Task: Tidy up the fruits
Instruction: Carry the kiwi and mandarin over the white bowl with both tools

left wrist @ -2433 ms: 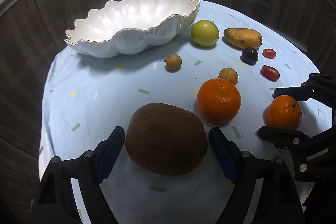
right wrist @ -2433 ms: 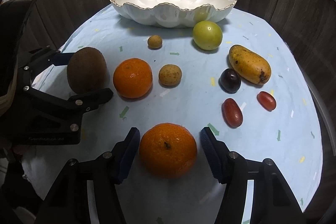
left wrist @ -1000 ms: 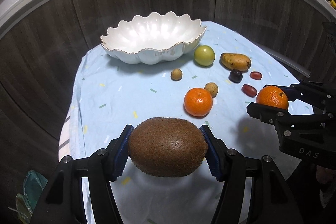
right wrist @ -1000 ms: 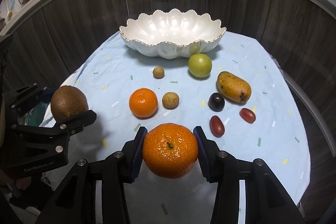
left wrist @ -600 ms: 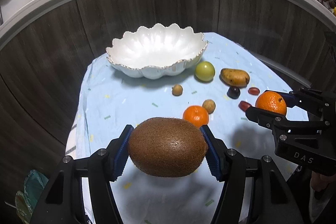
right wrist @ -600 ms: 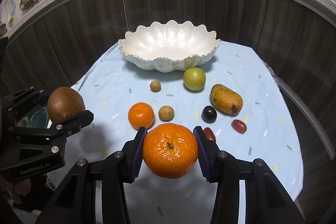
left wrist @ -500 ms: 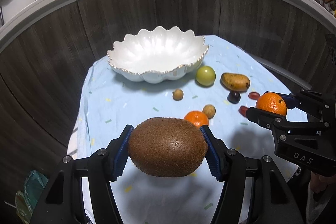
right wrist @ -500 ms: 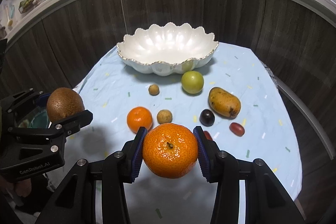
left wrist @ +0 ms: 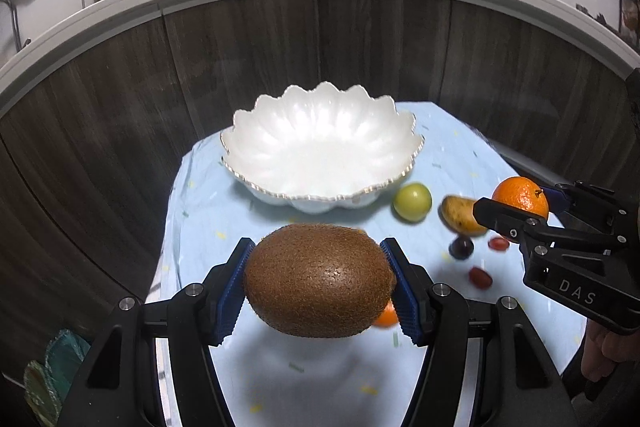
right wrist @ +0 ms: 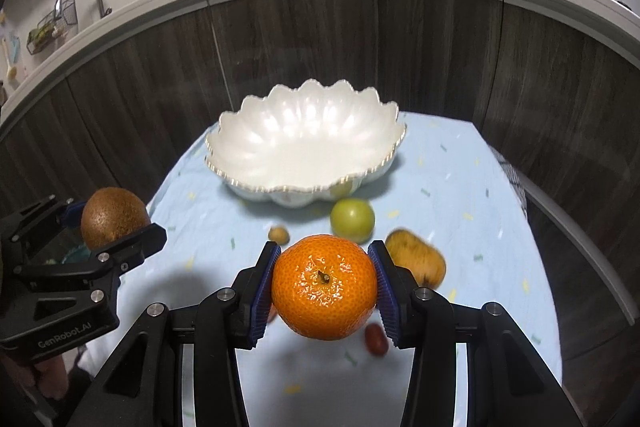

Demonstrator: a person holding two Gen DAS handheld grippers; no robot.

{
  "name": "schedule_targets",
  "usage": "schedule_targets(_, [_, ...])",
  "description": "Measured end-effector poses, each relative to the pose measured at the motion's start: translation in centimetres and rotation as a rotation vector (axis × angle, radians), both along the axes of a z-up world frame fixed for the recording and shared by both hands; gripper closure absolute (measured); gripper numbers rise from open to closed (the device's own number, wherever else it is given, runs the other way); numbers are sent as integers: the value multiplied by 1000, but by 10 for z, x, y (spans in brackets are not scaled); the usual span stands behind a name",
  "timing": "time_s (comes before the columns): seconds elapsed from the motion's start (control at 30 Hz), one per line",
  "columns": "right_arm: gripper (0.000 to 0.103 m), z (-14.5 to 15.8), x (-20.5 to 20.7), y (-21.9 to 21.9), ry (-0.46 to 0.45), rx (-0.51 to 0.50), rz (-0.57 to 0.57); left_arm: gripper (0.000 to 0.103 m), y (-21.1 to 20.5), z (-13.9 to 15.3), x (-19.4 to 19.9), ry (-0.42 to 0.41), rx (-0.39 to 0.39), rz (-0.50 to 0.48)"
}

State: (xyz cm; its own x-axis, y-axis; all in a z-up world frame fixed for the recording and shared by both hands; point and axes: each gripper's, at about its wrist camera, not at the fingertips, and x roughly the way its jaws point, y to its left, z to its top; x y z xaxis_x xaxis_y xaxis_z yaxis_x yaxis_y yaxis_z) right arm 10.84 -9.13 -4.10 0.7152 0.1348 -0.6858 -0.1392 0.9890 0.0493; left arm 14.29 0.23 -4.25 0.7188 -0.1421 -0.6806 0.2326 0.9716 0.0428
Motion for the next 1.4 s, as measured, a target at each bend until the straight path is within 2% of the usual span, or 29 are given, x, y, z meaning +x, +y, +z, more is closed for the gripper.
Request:
schedule_targets(0.6, [57, 21, 73, -1, -24, 10, -8, 40, 9, 15, 71, -29, -10, 55])
schedule_targets(1.4, [57, -8, 149, -8, 50, 20, -46, 40, 7, -17, 144, 40, 3, 89])
